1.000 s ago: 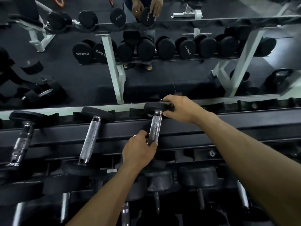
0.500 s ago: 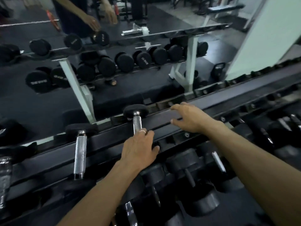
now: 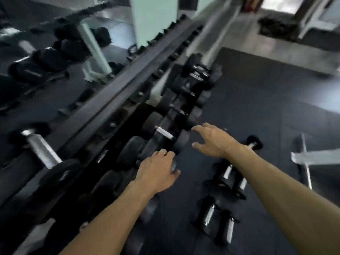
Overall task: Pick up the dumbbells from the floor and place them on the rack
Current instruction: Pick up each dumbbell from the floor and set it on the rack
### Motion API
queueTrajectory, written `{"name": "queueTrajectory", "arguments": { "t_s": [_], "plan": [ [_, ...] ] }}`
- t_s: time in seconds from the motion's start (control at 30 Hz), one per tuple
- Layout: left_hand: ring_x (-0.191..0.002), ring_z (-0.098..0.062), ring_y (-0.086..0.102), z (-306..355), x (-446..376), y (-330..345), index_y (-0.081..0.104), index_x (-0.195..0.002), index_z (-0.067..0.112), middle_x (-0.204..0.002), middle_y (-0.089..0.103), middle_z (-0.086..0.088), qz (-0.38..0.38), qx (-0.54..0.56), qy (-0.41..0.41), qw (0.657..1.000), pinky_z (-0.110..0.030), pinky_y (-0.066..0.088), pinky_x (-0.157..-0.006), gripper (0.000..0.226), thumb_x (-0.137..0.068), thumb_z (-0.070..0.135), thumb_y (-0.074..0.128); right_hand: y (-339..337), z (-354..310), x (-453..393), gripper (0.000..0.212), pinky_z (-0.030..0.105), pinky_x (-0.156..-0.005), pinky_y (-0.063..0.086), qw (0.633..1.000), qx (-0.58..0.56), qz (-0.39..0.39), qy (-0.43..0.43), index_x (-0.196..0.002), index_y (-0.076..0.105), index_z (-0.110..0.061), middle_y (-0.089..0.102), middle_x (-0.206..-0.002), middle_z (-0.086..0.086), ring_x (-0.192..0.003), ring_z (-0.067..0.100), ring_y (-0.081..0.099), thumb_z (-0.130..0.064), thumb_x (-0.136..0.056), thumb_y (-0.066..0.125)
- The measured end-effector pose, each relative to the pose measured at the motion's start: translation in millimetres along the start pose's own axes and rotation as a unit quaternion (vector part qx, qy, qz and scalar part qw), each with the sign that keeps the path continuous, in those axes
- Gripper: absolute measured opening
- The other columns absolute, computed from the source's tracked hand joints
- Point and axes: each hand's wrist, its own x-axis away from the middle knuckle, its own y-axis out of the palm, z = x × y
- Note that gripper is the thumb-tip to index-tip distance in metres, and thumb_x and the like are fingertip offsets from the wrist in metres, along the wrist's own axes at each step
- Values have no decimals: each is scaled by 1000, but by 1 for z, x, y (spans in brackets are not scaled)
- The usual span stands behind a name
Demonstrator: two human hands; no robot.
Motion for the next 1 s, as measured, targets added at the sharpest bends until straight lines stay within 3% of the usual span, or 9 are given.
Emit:
{"name": "queueTrajectory", "arguments": {
  "t_s": [0.2,0.43,0.6,0.77,1.0],
  "plan": [
    [-115,-22,52,112,-24,96,46,-129,20,-123,52,1,-115,-42,104,987,-39,47,-86,48,-91,49,53,68,141,92,59,41,-97,45,988,-74,-9,137,-144,38,-21,48,-134,8,-121,30,52,-40,-91,55],
    [-113,-20,55,213,-30,244,45,-132,21,-124,52,2,-244,-34,111,963,-37,47,-85,48,-92,47,53,195,288,177,59,42,-105,40,953,-159,-85,243,-145,36,-20,46,-141,8,-136,29,39,-39,-92,54],
    [-107,-19,57,240,-41,358,49,-127,22,-118,55,3,-302,-5,67,951,-34,48,-81,44,-91,47,53,298,365,197,66,39,-106,39,929,-199,-137,279,-149,28,-17,39,-147,11,-137,29,37,-42,-93,54],
    [-112,-18,58,228,-65,490,50,-129,25,-125,56,4,-341,41,-7,939,-37,49,-90,49,-87,50,56,418,414,165,68,39,-105,40,913,-237,-158,291,-149,26,-20,38,-148,13,-136,29,38,-40,-92,57],
    [-123,-19,51,197,-104,701,43,-137,23,-133,52,-1,-358,156,-121,912,-36,42,-103,59,-86,44,63,599,470,91,74,41,-98,46,907,-280,-105,297,-145,34,-20,49,-132,7,-121,27,51,-41,-83,69]
  ]
}}
